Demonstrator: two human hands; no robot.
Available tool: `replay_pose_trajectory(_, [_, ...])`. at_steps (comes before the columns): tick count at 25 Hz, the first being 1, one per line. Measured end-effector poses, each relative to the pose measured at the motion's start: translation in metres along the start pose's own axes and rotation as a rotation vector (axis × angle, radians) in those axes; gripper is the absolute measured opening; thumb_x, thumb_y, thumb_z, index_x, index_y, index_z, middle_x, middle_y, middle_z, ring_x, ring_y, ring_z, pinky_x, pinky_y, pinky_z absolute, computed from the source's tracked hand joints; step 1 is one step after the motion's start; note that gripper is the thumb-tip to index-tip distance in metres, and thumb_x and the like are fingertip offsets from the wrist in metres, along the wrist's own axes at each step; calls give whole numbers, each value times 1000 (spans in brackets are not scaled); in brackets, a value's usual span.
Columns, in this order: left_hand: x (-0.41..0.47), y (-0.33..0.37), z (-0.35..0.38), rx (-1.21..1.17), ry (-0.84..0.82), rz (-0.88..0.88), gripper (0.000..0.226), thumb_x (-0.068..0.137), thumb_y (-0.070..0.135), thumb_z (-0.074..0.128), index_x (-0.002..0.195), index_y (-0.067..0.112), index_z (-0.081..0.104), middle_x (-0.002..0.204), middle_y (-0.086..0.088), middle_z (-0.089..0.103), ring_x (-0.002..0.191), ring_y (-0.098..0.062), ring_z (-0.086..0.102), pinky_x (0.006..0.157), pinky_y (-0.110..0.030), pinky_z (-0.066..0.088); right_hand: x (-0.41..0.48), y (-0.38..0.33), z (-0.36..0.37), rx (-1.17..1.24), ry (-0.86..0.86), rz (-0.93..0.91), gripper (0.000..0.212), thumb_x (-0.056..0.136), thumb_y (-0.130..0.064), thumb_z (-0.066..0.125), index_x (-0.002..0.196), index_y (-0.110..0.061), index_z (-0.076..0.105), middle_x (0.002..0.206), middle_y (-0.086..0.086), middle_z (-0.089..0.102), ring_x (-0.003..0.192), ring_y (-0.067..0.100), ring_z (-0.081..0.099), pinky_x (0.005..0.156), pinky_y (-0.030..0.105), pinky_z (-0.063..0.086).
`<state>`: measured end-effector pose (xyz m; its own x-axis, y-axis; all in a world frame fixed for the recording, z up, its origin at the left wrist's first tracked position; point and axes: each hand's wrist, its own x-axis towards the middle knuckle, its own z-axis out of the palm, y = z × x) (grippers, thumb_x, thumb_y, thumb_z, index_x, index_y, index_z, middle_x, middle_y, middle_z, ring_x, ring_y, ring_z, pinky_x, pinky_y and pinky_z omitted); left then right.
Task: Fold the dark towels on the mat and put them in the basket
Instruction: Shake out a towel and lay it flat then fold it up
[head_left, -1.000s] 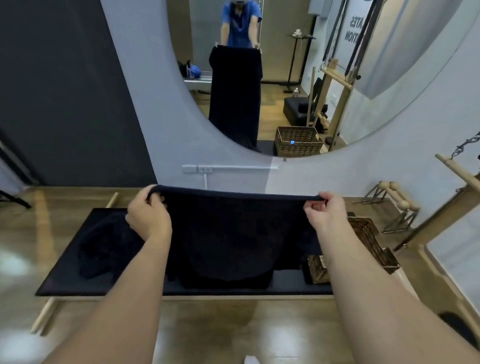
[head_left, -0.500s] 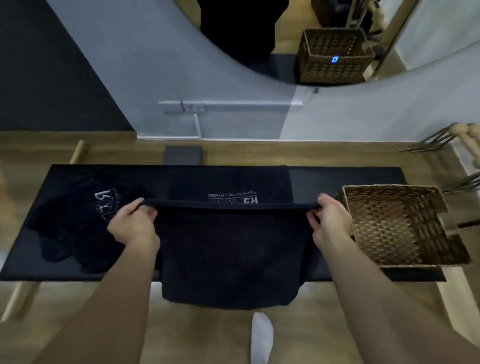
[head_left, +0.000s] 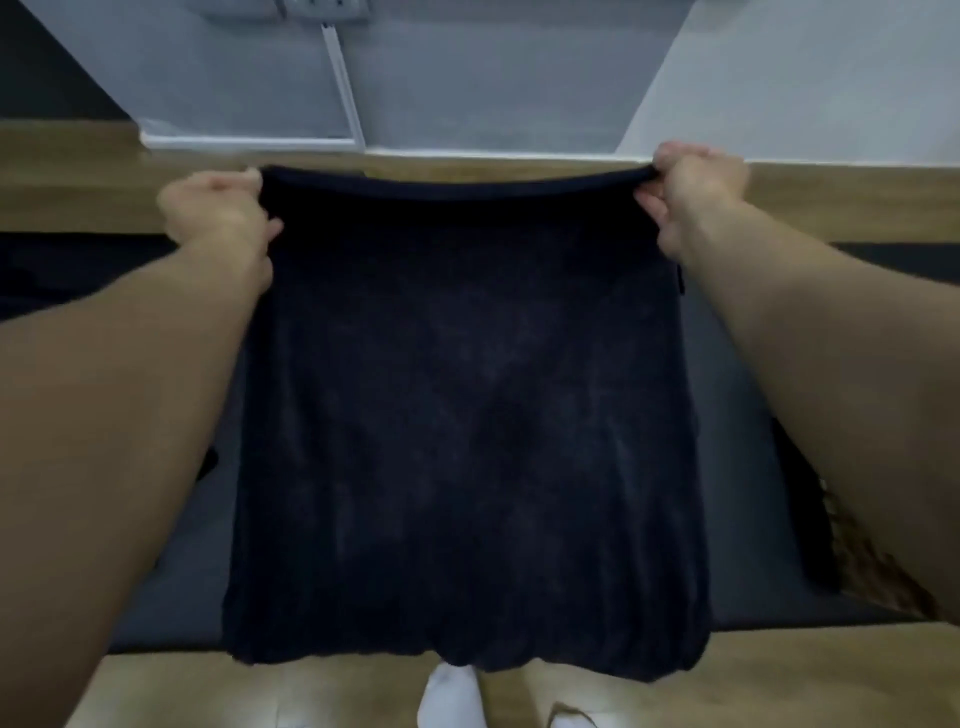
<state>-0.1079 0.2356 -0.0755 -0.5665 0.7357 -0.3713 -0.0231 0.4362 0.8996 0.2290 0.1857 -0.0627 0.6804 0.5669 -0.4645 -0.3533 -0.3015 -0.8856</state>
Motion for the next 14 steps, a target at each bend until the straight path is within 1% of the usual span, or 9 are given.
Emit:
replay_pose_trajectory(1, [12,-20,8,43,-56,4,4,94,19,63,94,20,67,105,1,65,98,-16,65,67,-25,61,14,18,6,7,1,-1,22,93,2,53,81,-16,55,86,5,62,93,26,66,69,28,59])
replay_pose_trajectory(3, [28,-68,20,183,-212,-7,27,94,29,64,120,23,61,120,0,61,105,-15,61,71,-28,61,31,57,8,-22,-8,-7,20,96,1,46,95,-15,58,92,4,66,92,21,68,73,26,60])
replay_pose_trajectory(4, [31,-93,21,278,-267,-11,34,94,30,64,127,23,58,122,0,60,105,-14,60,74,-30,61,33,80,6,-68,-16,3,22,97,0,43,101,-16,58,96,3,67,94,18,68,78,26,59])
replay_pose_trajectory(5, [27,-121,15,369,-307,-11,32,94,28,64,125,22,60,121,-1,61,102,-13,61,76,-32,61,28,106,1,-126,-30,24,22,97,-1,44,103,-17,58,97,1,67,94,15,67,81,25,59])
replay_pose_trajectory(7, [0,-178,-7,441,-327,29,10,93,21,60,100,20,69,103,-5,69,81,-13,64,74,-36,60,1,158,-25,-199,-50,77,17,96,-4,50,96,-18,60,90,-1,65,87,13,64,79,24,56])
replay_pose_trajectory(8, [-23,-205,-26,437,-308,60,12,92,20,58,85,21,68,89,-6,70,70,-14,64,72,-38,60,-21,185,-44,-236,-42,115,16,96,-5,53,90,-18,61,83,0,63,79,13,61,74,25,53])
replay_pose_trajectory(10, [-73,-255,-70,450,-248,55,19,90,27,57,73,25,65,71,-3,69,62,-19,66,73,-43,60,-72,234,-92,-326,33,221,19,95,-9,58,80,-19,62,77,3,62,69,12,57,69,29,51])
replay_pose_trajectory(11, [-100,-276,-95,468,-199,1,21,91,30,58,71,25,64,68,-1,68,62,-21,67,74,-45,60,-99,256,-119,-361,90,286,19,95,-12,59,78,-20,62,78,5,63,69,13,58,70,30,51])
replay_pose_trajectory(14, [-164,-330,-162,477,21,-346,18,92,27,62,76,21,67,69,-3,67,63,-23,66,81,-45,60,-166,304,-190,-439,221,492,17,95,-20,61,78,-19,62,82,4,67,82,19,66,85,36,56])
